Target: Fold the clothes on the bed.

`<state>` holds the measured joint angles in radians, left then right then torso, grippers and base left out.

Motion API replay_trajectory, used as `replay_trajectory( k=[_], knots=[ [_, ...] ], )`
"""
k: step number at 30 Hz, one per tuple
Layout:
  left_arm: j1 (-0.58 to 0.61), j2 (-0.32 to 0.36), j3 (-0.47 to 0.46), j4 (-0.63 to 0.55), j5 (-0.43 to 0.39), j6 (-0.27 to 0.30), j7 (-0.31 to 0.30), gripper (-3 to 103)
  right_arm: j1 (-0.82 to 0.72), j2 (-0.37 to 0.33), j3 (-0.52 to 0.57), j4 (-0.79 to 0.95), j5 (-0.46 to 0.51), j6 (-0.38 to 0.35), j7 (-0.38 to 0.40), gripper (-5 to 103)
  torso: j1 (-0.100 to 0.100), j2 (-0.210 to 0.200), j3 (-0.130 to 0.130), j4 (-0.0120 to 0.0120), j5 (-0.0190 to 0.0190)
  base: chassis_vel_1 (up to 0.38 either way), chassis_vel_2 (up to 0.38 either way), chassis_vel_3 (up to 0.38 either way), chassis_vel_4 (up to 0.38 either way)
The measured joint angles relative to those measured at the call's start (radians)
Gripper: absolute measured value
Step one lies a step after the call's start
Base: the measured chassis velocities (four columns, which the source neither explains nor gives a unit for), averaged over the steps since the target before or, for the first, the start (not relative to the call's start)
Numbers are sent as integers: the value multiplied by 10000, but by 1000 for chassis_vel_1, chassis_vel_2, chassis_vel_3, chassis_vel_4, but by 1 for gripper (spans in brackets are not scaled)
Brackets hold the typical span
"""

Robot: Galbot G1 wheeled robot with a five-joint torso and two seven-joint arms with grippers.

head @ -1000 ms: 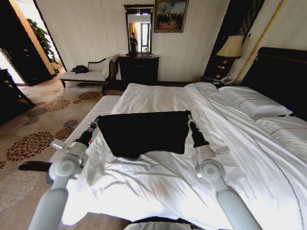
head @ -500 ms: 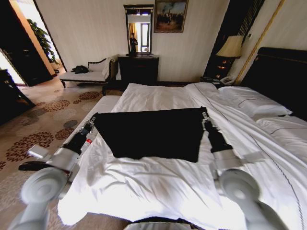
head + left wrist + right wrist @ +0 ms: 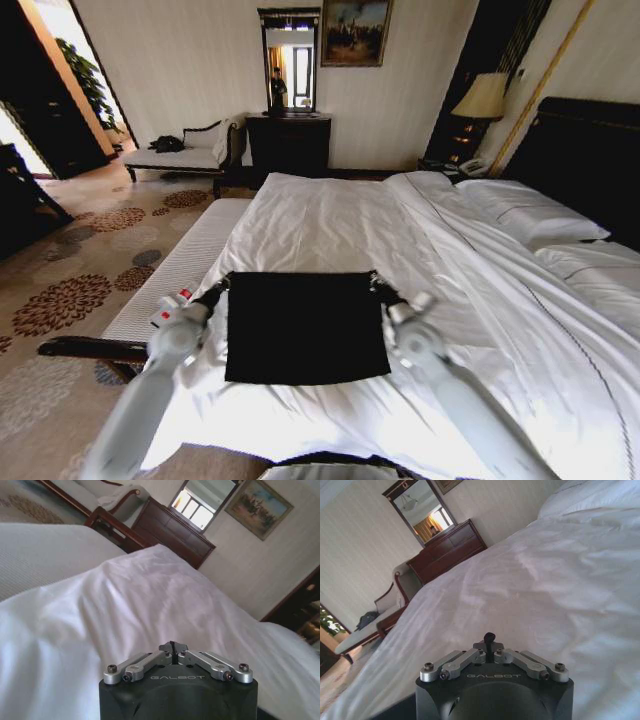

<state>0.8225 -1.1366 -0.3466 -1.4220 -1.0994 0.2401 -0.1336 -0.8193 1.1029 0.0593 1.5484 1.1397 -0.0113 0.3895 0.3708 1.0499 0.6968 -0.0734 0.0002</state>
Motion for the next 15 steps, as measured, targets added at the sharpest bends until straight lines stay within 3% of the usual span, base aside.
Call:
replay_trajectory(
  k=[2,6,15],
  knots=[
    [-436,-143,43,591,66,-64,271,0,395,268,-92,-786,-57,272,-430,2,-3,1,-2,2,-3,0,0,0,0],
    [-546,-125,-50,686,-110,-172,630,0,583,419,-26,-1173,-49,616,-870,2,-6,3,-5,1,-1,0,0,0,0],
    [840,174,-447,-465,-286,-848,1534,0,-495,230,566,59,748,1577,-1825,2,-8,5,-7,1,-1,0,0,0,0]
  ],
)
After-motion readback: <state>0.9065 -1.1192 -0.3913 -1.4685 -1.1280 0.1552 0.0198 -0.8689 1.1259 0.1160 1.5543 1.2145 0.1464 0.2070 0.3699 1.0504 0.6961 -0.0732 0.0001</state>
